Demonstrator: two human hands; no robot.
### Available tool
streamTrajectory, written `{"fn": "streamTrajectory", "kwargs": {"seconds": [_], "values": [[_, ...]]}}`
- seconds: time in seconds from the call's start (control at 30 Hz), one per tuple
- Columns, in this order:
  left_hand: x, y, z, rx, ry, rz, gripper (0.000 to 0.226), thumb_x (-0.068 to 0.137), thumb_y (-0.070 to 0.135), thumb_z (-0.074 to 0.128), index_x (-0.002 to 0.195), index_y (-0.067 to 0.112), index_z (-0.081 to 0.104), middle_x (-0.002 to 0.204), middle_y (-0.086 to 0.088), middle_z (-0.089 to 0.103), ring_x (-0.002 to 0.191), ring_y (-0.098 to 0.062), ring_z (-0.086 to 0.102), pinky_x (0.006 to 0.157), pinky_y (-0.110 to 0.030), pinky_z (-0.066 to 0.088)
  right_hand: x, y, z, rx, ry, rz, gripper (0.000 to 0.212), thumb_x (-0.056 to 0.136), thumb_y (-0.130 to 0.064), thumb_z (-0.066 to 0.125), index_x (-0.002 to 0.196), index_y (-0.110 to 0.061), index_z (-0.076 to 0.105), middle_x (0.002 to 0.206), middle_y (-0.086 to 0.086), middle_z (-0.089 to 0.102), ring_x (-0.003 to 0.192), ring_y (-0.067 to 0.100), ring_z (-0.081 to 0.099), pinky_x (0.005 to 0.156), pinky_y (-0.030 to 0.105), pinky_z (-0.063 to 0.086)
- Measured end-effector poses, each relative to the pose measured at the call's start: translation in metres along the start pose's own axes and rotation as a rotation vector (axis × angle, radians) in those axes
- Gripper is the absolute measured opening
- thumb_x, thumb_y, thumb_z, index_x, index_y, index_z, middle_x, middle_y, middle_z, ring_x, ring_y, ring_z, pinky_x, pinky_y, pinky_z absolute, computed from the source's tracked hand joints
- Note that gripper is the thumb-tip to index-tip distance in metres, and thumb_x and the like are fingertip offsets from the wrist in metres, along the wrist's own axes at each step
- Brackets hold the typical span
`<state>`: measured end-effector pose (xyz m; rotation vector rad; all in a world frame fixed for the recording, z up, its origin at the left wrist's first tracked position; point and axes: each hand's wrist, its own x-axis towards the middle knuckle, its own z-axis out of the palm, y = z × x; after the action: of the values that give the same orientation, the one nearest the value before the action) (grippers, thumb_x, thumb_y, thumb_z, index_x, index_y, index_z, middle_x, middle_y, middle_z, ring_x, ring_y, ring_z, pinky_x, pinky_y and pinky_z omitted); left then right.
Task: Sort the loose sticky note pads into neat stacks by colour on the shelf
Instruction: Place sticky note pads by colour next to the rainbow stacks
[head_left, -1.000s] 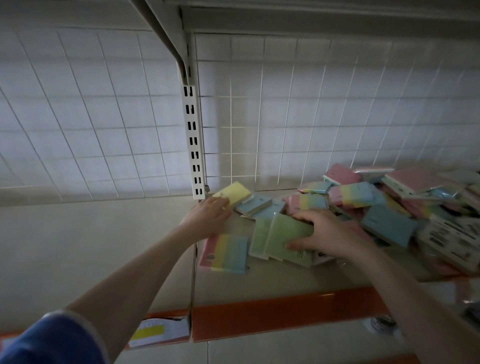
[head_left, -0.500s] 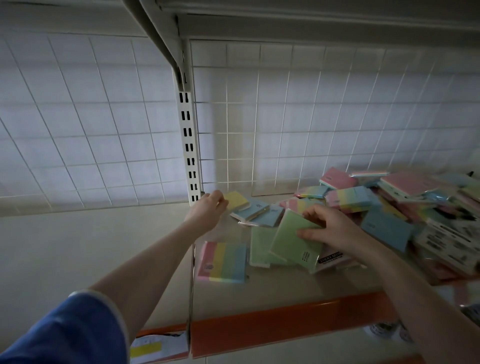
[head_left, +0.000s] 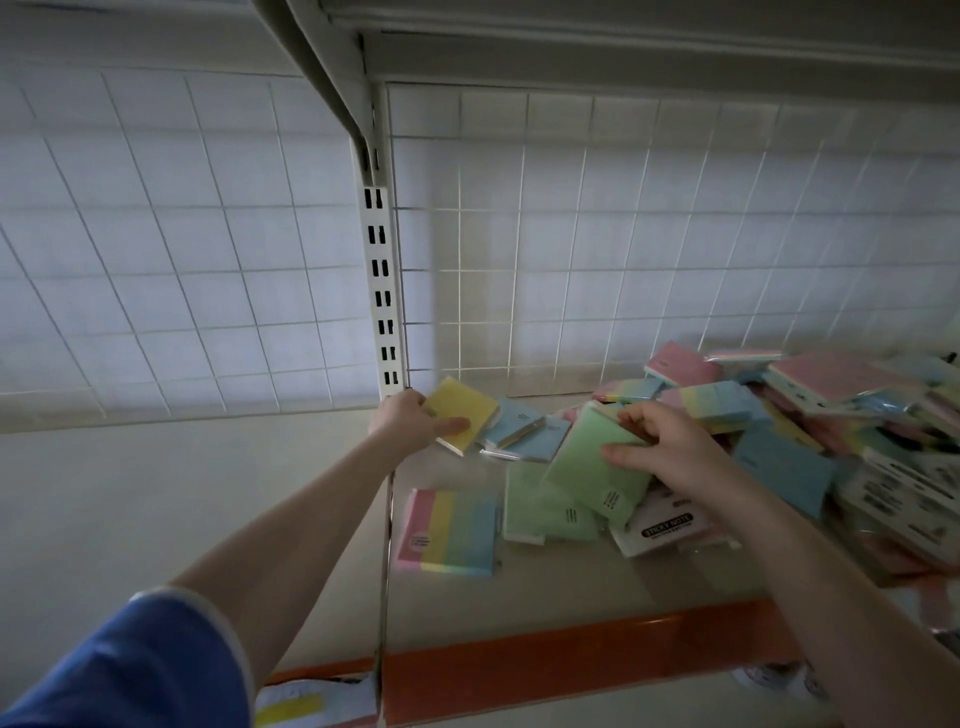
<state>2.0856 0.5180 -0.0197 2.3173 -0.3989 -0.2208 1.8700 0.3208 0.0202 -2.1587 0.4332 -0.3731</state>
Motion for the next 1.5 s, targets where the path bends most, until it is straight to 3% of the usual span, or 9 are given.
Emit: {"fn": "streamTrajectory", "kwargs": {"seconds": [0.17, 0.3, 0.4, 0.6, 0.83, 1.03, 1.27, 1.4, 1.5], "values": [[-0.020, 0.001, -0.013, -0.364, 0.007, 0.080, 0.041, 0.077, 0.013, 0.076, 0.110, 0.010, 0.053, 0.096, -0.006, 0.056, 0.076, -0.016, 0.056, 0.059, -0.023, 0.051, 0.004, -0.003, 0.002, 0.014, 0.020, 0.005, 0.042, 0.082, -0.017, 0.071, 0.122, -0.019, 0.059, 0.108, 0.000, 0.064, 0.092, 0.013, 0.062, 0.070, 0.027, 0.049], [-0.035, 0.001, -0.025, -0.442, 0.043, 0.121, 0.030, 0.080, 0.008, 0.072, 0.105, 0.010, 0.057, 0.089, -0.007, 0.057, 0.073, -0.017, 0.056, 0.057, -0.022, 0.051, 0.002, -0.010, 0.003, 0.027, 0.006, -0.015, 0.020, 0.085, -0.015, 0.066, 0.104, -0.018, 0.064, 0.095, -0.003, 0.066, 0.087, 0.012, 0.062, 0.064, 0.024, 0.046], [-0.051, 0.001, -0.037, -0.524, 0.094, 0.110, 0.021, 0.080, 0.005, 0.071, 0.097, 0.011, 0.061, 0.080, -0.003, 0.059, 0.074, -0.018, 0.057, 0.065, -0.026, 0.051, 0.002, -0.013, 0.003, 0.040, 0.033, 0.002, 0.016, 0.086, -0.019, 0.065, 0.100, -0.011, 0.064, 0.096, 0.009, 0.067, 0.090, 0.025, 0.063, 0.073, 0.033, 0.046], [-0.082, -0.016, -0.064, -0.618, 0.197, 0.060, 0.010, 0.084, 0.011, 0.069, 0.077, 0.013, 0.062, 0.076, 0.000, 0.062, 0.070, -0.013, 0.057, 0.069, -0.028, 0.048, 0.008, -0.021, 0.014, 0.129, 0.102, 0.063, 0.019, 0.087, -0.020, 0.064, 0.097, -0.004, 0.062, 0.093, 0.014, 0.065, 0.079, 0.025, 0.059, 0.064, 0.030, 0.039], [-0.107, -0.052, -0.100, -0.626, 0.299, -0.001, 0.014, 0.095, 0.022, 0.055, 0.083, 0.015, 0.059, 0.080, -0.001, 0.057, 0.077, -0.019, 0.054, 0.069, -0.030, 0.044, 0.005, -0.056, 0.053, 0.298, 0.096, 0.071, 0.010, 0.088, -0.014, 0.063, 0.095, -0.008, 0.060, 0.075, 0.005, 0.058, 0.065, 0.017, 0.052, 0.053, 0.025, 0.035], [-0.124, -0.100, -0.147, -0.566, 0.353, -0.048, 0.024, 0.099, 0.035, 0.043, 0.103, 0.013, 0.051, 0.083, 0.000, 0.050, 0.071, -0.016, 0.052, 0.048, -0.027, 0.044, 0.003, -0.097, 0.118, 0.368, 0.038, 0.080, 0.013, 0.086, -0.014, 0.064, 0.098, -0.010, 0.061, 0.086, 0.011, 0.059, 0.070, 0.022, 0.050, 0.052, 0.025, 0.033], [-0.131, -0.194, -0.236, -0.550, 0.341, -0.109, 0.025, 0.096, 0.034, 0.052, 0.105, 0.011, 0.054, 0.086, -0.005, 0.054, 0.066, -0.016, 0.053, 0.037, -0.021, 0.042, 0.003, -0.162, 0.235, 0.427, 0.053, 0.098, 0.014, 0.086, -0.014, 0.064, 0.099, -0.010, 0.061, 0.087, 0.012, 0.059, 0.069, 0.020, 0.050, 0.050, 0.024, 0.031], [-0.130, -0.257, -0.297, -0.523, 0.247, -0.132, 0.017, 0.091, 0.024, 0.061, 0.104, 0.013, 0.059, 0.089, -0.004, 0.060, 0.071, -0.014, 0.059, 0.050, -0.024, 0.049, 0.003, -0.199, 0.306, 0.449, 0.045, 0.138, 0.013, 0.088, -0.014, 0.062, 0.077, -0.016, 0.055, 0.086, 0.010, 0.058, 0.067, 0.017, 0.050, 0.051, 0.025, 0.032], [-0.132, -0.292, -0.330, -0.545, 0.199, -0.143, 0.005, 0.091, 0.012, 0.061, 0.096, 0.013, 0.060, 0.090, -0.006, 0.062, 0.074, -0.014, 0.059, 0.067, -0.028, 0.049, 0.003, -0.221, 0.349, 0.456, 0.021, 0.149, 0.008, 0.088, -0.013, 0.061, 0.081, -0.014, 0.057, 0.084, 0.009, 0.058, 0.066, 0.015, 0.050, 0.051, 0.025, 0.031]]}}
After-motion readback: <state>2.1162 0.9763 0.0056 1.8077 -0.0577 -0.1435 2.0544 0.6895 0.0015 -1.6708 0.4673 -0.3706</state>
